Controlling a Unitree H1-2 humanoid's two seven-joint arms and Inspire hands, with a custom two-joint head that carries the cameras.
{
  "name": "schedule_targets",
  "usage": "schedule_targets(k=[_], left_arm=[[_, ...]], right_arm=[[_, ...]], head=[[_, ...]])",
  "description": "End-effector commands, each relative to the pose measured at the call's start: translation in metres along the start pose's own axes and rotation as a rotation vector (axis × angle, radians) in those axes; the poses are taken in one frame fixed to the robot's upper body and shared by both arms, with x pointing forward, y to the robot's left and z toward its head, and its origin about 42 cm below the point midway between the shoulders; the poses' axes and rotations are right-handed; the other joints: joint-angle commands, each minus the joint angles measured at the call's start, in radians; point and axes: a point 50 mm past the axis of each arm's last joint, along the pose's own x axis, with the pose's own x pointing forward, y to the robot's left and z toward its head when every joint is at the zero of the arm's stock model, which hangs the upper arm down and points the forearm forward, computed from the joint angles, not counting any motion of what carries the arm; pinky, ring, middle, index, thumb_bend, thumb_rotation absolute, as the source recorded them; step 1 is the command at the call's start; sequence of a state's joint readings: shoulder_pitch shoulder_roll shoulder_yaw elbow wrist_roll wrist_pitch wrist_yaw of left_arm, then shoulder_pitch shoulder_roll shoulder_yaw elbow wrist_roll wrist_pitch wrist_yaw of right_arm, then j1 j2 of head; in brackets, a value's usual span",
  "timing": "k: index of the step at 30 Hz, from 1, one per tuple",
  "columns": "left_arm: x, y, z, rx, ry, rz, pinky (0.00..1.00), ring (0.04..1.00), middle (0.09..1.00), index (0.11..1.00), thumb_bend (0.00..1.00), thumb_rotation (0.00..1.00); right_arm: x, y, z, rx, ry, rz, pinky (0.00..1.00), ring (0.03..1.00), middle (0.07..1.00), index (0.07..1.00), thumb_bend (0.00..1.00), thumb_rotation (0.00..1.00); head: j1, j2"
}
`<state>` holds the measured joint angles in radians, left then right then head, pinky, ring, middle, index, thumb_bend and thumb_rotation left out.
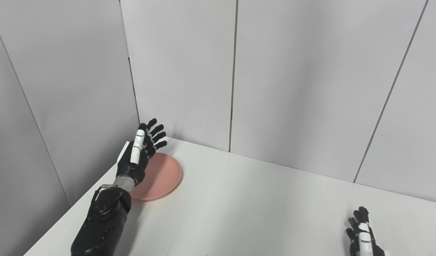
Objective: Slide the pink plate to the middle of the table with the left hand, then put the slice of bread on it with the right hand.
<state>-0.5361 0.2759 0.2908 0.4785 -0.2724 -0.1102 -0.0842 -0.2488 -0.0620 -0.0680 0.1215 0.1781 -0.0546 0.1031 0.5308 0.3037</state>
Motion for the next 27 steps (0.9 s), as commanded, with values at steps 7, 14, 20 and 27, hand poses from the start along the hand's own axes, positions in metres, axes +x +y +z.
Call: schedule_targets(k=[7, 14, 20, 27], left_arm=[[0.026, 0.028, 0.04, 0.013, -0.117, 0.032, 0.76, 0.829, 0.863, 0.871, 0.72, 0.98], [0.029, 0.052, 0.041, 0.051, -0.114, 0.081, 0.77, 0.82, 0.85, 0.846, 0.72, 0.99], [0.034, 0.075, 0.038, 0.064, -0.107, 0.132, 0.77, 0.835, 0.862, 0.85, 0.73, 0.99], [0.035, 0.097, 0.03, 0.119, -0.093, 0.181, 0.75, 0.821, 0.847, 0.85, 0.74, 1.0]], right_arm=[[0.012, 0.006, 0.02, -0.004, -0.11, 0.037, 1.0, 1.0, 1.0, 1.0, 0.49, 1.0], [0.011, 0.007, 0.022, -0.001, -0.115, 0.034, 1.0, 1.0, 1.0, 1.0, 0.48, 1.0], [0.011, 0.008, 0.023, 0.002, -0.118, 0.036, 1.0, 1.0, 1.0, 1.0, 0.48, 1.0], [0.01, 0.008, 0.024, 0.002, -0.116, 0.032, 1.0, 1.0, 1.0, 1.0, 0.49, 1.0]], head=[[0.007, -0.002], [0.009, 0.002], [0.012, 0.004], [0.016, 0.009]])
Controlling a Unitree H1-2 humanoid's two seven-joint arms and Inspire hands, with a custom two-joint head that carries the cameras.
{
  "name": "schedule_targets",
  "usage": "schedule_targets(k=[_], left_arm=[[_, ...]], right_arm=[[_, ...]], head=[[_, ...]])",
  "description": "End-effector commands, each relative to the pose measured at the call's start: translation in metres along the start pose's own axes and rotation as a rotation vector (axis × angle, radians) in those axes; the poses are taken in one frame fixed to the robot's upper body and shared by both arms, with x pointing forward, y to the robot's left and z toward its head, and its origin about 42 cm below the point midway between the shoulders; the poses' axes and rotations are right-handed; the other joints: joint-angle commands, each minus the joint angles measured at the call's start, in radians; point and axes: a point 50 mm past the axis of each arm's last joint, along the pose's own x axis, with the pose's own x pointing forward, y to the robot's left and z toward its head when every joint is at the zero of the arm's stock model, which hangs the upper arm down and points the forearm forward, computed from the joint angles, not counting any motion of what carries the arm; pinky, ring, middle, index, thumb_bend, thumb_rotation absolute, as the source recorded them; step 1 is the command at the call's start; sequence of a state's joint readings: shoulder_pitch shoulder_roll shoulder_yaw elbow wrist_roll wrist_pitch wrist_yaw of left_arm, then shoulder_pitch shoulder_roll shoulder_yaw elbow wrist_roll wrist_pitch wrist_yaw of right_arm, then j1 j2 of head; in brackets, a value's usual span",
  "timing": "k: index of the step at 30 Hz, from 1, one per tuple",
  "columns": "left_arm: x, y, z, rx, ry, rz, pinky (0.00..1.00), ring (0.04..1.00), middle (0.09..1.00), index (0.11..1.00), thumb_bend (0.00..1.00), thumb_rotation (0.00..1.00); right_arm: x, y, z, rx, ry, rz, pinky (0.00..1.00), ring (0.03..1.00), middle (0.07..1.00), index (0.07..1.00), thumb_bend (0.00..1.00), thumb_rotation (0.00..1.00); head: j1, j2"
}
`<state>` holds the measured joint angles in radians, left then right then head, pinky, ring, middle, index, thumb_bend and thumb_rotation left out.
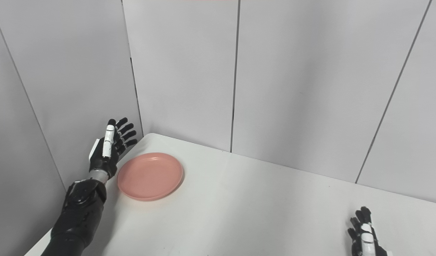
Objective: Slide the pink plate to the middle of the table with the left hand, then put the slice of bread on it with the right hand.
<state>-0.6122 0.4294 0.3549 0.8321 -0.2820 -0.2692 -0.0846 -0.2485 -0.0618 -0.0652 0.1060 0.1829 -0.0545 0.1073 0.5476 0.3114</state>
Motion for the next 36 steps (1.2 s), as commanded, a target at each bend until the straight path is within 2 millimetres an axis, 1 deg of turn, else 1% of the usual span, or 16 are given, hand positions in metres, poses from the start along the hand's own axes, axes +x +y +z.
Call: schedule_targets(k=[1, 6, 11, 16, 22, 25, 28, 32, 36], left_arm=[[0.022, 0.01, 0.038, 0.035, -0.131, 0.013, 0.75, 0.822, 0.847, 0.85, 0.74, 1.0], [0.022, 0.022, 0.029, 0.071, -0.105, 0.03, 0.76, 0.829, 0.842, 0.844, 0.74, 1.0], [0.019, 0.026, 0.019, 0.078, -0.08, 0.047, 0.77, 0.826, 0.843, 0.839, 0.75, 1.0], [0.016, 0.026, 0.012, 0.081, -0.057, 0.04, 0.8, 0.824, 0.836, 0.837, 0.75, 1.0], [0.013, 0.02, 0.005, 0.073, -0.032, 0.023, 0.8, 0.815, 0.814, 0.817, 0.74, 0.99], [0.011, 0.016, 0.001, 0.073, -0.03, 0.011, 0.79, 0.816, 0.808, 0.836, 0.73, 1.0], [0.008, 0.011, -0.004, 0.063, -0.027, -0.01, 0.8, 0.823, 0.808, 0.835, 0.73, 1.0], [0.006, 0.004, -0.01, 0.064, -0.017, -0.038, 0.82, 0.841, 0.825, 0.86, 0.74, 1.0], [0.004, -0.001, -0.012, 0.051, -0.02, -0.056, 0.83, 0.845, 0.831, 0.862, 0.76, 0.99]], right_arm=[[0.01, 0.006, 0.02, -0.002, -0.101, 0.022, 1.0, 1.0, 1.0, 1.0, 0.49, 1.0], [0.009, 0.006, 0.021, -0.002, -0.102, 0.028, 1.0, 1.0, 1.0, 1.0, 0.5, 1.0], [0.008, 0.006, 0.022, 0.004, -0.105, 0.022, 1.0, 1.0, 1.0, 1.0, 0.51, 1.0], [0.008, 0.005, 0.022, 0.002, -0.103, 0.021, 1.0, 1.0, 1.0, 1.0, 0.51, 1.0], [0.008, 0.005, 0.023, -0.002, -0.103, 0.019, 1.0, 1.0, 1.0, 1.0, 0.51, 1.0], [0.008, 0.004, 0.023, -0.003, -0.103, 0.015, 1.0, 1.0, 1.0, 1.0, 0.52, 0.99], [0.008, 0.004, 0.023, 0.001, -0.103, 0.014, 1.0, 1.0, 1.0, 1.0, 0.52, 0.99], [0.008, 0.005, 0.023, 0.005, -0.101, 0.015, 1.0, 1.0, 1.0, 1.0, 0.52, 0.98], [0.007, 0.005, 0.024, 0.005, -0.104, 0.017, 1.0, 1.0, 1.0, 1.0, 0.5, 0.99]], head=[[-0.001, 0.001], [0.002, 0.004], [0.005, 0.009], [0.007, 0.011], [0.006, 0.015], [0.005, 0.018], [0.003, 0.021], [0.002, 0.022], [0.001, 0.023]])
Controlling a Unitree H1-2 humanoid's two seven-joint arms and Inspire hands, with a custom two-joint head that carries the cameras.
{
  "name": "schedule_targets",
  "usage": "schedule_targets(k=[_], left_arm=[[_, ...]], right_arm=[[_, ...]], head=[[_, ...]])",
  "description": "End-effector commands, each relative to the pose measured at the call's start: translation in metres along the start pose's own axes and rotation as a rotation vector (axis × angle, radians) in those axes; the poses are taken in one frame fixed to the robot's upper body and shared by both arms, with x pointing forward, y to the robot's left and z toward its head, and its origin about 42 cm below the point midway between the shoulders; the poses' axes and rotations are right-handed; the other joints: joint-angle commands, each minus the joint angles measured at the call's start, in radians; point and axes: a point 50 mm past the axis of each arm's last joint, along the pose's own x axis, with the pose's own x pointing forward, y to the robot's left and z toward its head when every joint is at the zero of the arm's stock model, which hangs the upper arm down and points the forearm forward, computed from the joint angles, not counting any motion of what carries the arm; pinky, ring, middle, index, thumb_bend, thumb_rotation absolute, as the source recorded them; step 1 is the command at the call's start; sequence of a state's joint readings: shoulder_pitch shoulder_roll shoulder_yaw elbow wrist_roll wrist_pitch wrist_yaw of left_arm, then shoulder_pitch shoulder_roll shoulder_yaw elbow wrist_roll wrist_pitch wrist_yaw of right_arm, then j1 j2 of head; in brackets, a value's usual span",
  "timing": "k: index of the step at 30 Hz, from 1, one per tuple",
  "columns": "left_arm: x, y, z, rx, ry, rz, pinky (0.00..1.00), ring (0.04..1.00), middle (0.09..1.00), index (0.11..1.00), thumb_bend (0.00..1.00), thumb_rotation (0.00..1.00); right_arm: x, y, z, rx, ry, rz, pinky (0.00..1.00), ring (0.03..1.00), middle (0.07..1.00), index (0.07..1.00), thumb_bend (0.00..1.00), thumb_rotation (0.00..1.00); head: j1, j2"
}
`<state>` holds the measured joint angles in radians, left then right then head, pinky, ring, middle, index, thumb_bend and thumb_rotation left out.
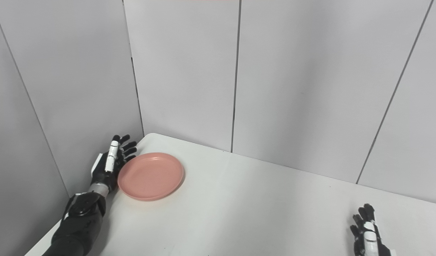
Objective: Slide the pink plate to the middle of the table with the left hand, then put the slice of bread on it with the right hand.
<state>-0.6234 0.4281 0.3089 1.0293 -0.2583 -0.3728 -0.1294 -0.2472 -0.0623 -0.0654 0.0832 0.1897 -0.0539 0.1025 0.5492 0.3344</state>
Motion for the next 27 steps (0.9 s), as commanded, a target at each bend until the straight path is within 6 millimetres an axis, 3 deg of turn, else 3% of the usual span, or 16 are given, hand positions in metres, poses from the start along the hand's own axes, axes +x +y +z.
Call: schedule_targets(k=[1, 16, 27], left_arm=[[0.015, 0.0, 0.03, 0.001, -0.113, -0.014, 0.83, 0.846, 0.833, 0.863, 0.76, 0.99], [0.011, -0.015, 0.025, -0.013, -0.119, -0.065, 0.8, 0.84, 0.837, 0.846, 0.77, 0.97], [0.007, -0.038, 0.026, -0.065, -0.118, -0.142, 0.83, 0.862, 0.846, 0.866, 0.74, 1.0]], right_arm=[[0.008, 0.004, 0.018, 0.001, -0.084, 0.019, 1.0, 1.0, 1.0, 1.0, 0.5, 0.99], [0.008, 0.004, 0.019, -0.003, -0.082, 0.015, 1.0, 1.0, 1.0, 1.0, 0.52, 0.99], [0.007, 0.004, 0.021, -0.013, -0.085, 0.013, 1.0, 1.0, 0.998, 1.0, 0.52, 0.99]], head=[[0.0, 0.0], [-0.006, 0.006], [-0.011, 0.015]])
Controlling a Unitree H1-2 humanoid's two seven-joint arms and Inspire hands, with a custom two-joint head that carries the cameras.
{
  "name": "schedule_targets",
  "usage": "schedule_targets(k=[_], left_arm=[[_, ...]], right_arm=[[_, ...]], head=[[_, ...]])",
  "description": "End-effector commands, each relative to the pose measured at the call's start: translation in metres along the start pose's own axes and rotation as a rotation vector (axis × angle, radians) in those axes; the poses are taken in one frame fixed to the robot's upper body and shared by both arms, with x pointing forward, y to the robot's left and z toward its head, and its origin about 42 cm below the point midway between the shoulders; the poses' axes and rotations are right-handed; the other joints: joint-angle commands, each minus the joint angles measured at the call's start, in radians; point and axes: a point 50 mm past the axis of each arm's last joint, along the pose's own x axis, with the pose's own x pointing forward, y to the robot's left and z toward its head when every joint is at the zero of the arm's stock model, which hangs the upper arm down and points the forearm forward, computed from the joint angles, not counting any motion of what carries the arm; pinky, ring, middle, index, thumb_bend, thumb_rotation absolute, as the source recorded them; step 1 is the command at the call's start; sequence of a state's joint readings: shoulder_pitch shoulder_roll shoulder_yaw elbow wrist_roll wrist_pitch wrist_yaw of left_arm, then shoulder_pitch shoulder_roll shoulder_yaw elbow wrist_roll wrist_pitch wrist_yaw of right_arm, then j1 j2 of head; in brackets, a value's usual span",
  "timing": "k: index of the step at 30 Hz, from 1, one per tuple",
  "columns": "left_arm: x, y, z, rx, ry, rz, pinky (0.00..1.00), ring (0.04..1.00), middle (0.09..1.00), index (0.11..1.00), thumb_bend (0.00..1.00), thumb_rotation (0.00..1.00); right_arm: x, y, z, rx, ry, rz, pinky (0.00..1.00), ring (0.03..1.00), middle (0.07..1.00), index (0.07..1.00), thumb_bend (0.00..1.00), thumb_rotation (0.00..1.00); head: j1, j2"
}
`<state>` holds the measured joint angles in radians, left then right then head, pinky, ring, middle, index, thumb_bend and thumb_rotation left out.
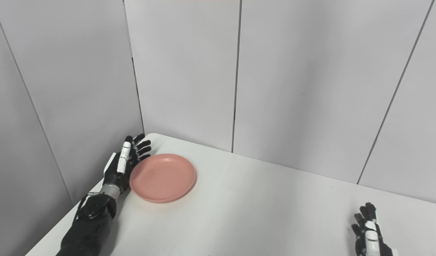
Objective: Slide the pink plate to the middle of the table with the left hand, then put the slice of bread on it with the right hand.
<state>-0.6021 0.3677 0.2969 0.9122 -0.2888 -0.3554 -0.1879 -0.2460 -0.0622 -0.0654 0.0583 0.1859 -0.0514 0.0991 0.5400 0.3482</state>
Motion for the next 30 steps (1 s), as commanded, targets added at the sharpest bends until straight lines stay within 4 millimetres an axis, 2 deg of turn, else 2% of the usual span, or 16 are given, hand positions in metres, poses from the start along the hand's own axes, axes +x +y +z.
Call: schedule_targets(k=[1, 14, 22, 30], left_arm=[[0.012, -0.006, 0.02, -0.002, -0.061, -0.044, 0.83, 0.86, 0.846, 0.867, 0.75, 1.0], [0.013, -0.034, 0.005, -0.043, -0.036, -0.106, 0.79, 0.841, 0.836, 0.85, 0.75, 1.0], [0.01, -0.046, -0.003, -0.036, -0.027, -0.131, 0.8, 0.843, 0.847, 0.858, 0.75, 1.0], [0.008, -0.065, -0.003, -0.065, -0.034, -0.134, 0.76, 0.814, 0.82, 0.852, 0.77, 0.99]], right_arm=[[0.007, 0.003, 0.015, -0.006, -0.064, 0.013, 1.0, 1.0, 0.998, 1.0, 0.52, 0.99], [0.007, 0.004, 0.017, -0.008, -0.063, 0.003, 1.0, 1.0, 1.0, 1.0, 0.53, 0.99], [0.006, 0.003, 0.018, -0.012, -0.065, 0.002, 1.0, 1.0, 1.0, 1.0, 0.55, 0.99], [0.005, 0.005, 0.02, -0.008, -0.065, 0.008, 1.0, 1.0, 1.0, 1.0, 0.57, 0.98]], head=[[-0.003, 0.001], [-0.007, 0.006], [-0.011, 0.016], [-0.028, 0.034]])
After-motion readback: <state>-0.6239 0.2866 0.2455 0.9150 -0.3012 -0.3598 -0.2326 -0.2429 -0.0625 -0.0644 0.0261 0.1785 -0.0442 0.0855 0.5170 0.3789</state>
